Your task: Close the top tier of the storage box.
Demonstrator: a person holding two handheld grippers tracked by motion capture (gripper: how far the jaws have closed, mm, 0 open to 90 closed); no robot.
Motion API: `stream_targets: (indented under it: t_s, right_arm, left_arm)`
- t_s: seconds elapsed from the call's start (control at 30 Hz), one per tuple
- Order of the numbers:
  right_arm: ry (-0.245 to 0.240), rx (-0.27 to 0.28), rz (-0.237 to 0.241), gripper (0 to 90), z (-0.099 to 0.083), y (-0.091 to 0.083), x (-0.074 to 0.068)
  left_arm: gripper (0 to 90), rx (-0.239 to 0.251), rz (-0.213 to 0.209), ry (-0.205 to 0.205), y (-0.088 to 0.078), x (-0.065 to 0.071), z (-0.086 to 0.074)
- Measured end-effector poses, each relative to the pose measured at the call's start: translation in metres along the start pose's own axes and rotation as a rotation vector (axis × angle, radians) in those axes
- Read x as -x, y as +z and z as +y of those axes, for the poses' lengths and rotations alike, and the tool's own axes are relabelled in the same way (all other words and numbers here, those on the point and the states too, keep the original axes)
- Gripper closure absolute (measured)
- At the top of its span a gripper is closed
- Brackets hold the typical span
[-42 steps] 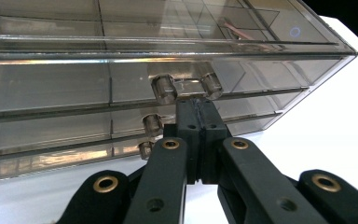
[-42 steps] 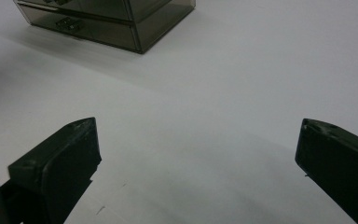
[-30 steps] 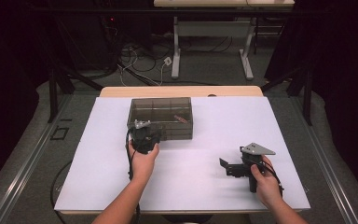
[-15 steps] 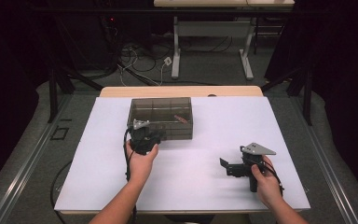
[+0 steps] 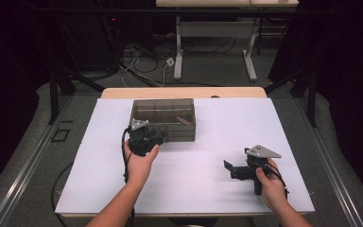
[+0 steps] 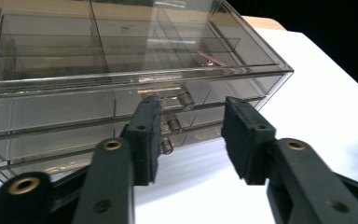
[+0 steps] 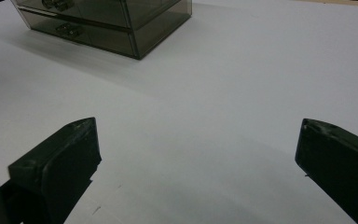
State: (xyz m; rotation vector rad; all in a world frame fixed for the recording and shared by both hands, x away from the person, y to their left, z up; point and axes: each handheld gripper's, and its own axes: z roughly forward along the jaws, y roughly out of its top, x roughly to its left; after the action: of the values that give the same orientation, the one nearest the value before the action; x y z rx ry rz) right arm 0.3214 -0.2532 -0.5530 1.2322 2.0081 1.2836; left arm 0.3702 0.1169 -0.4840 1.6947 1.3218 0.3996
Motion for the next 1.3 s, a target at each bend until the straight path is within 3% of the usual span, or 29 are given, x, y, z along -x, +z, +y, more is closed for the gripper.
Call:
stream_targets:
  t_s: [0.2, 0.4, 0.5, 0.73, 0.83, 0.97, 1.3]
  right_arm:
    - [0.000, -0.003, 0.003, 0.0, 0.000, -0.001, 0.000]
    - [0.004, 0.002, 0.003, 0.0, 0.000, -0.001, 0.001]
    - [-0.003, 0.001, -0.001, 0.0, -0.001, -0.002, 0.001]
    - [0.001, 0.000, -0.002, 0.0, -0.001, -0.003, 0.001]
    - [0.003, 0.001, -0.003, 0.0, -0.001, -0.003, 0.001]
    - [0.001, -0.002, -0.005, 0.0, -0.001, -0.003, 0.001]
    - [0.001, 0.000, -0.003, 0.0, -0.001, -0.003, 0.000]
  left_arm:
    - [41.5, 0.022, 0.023, 0.047, -0.008, -0.001, -0.001]
    - [34.5, 0.053, 0.003, 0.049, -0.019, -0.008, 0.000]
    - [33.1, 0.077, -0.008, 0.070, -0.025, -0.011, 0.000]
    - [31.7, 0.072, -0.011, 0.144, -0.040, -0.016, -0.003]
    - [23.3, 0.062, -0.005, 0.170, -0.044, -0.016, -0.006]
    - [19.1, 0.069, -0.009, 0.210, -0.051, -0.017, -0.011]
    - [8.3, 0.074, -0.034, 0.174, -0.061, -0.032, -0.022]
